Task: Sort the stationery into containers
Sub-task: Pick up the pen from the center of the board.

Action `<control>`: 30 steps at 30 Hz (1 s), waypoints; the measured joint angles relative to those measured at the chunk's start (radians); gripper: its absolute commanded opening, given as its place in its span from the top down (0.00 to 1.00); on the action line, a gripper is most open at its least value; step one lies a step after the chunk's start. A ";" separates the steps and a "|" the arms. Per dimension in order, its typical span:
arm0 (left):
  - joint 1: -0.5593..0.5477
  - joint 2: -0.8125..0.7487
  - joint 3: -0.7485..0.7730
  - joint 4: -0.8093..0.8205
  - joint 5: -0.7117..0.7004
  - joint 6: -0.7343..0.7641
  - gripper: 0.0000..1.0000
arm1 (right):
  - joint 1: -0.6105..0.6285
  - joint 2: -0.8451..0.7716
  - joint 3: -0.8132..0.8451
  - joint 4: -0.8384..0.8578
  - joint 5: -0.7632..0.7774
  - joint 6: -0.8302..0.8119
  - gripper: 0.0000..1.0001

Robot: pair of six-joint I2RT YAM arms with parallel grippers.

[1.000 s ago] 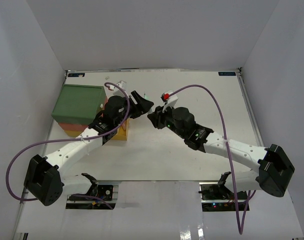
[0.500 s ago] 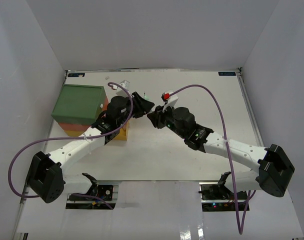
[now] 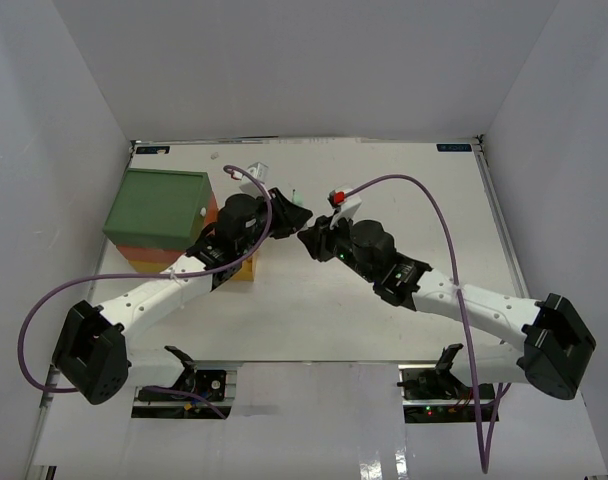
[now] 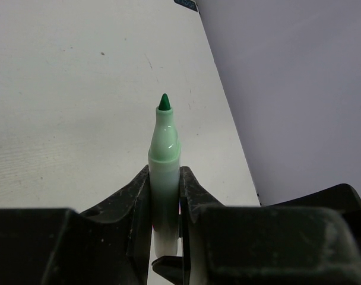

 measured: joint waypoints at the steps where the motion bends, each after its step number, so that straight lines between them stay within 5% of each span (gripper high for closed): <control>1: -0.002 0.000 -0.001 0.000 0.005 0.005 0.92 | 0.000 -0.008 -0.011 0.002 0.005 0.002 0.63; 7: -0.006 0.000 -0.021 0.003 0.021 0.066 0.92 | 0.009 -0.064 -0.090 -0.035 0.051 0.009 0.43; 12: 0.003 0.000 -0.023 0.007 0.033 0.156 0.93 | 0.005 -0.137 -0.189 -0.134 0.130 0.018 0.10; 14: 0.009 0.000 -0.024 0.003 0.049 0.207 0.93 | 0.000 -0.180 -0.222 -0.177 0.162 0.022 0.04; 21: 0.070 -0.011 -0.022 -0.070 0.216 0.494 0.96 | -0.136 -0.253 -0.200 -0.383 0.207 0.056 0.04; 30: 0.105 -0.147 -0.085 -0.108 0.436 0.776 1.00 | -0.464 -0.074 0.030 -0.637 0.058 0.082 0.04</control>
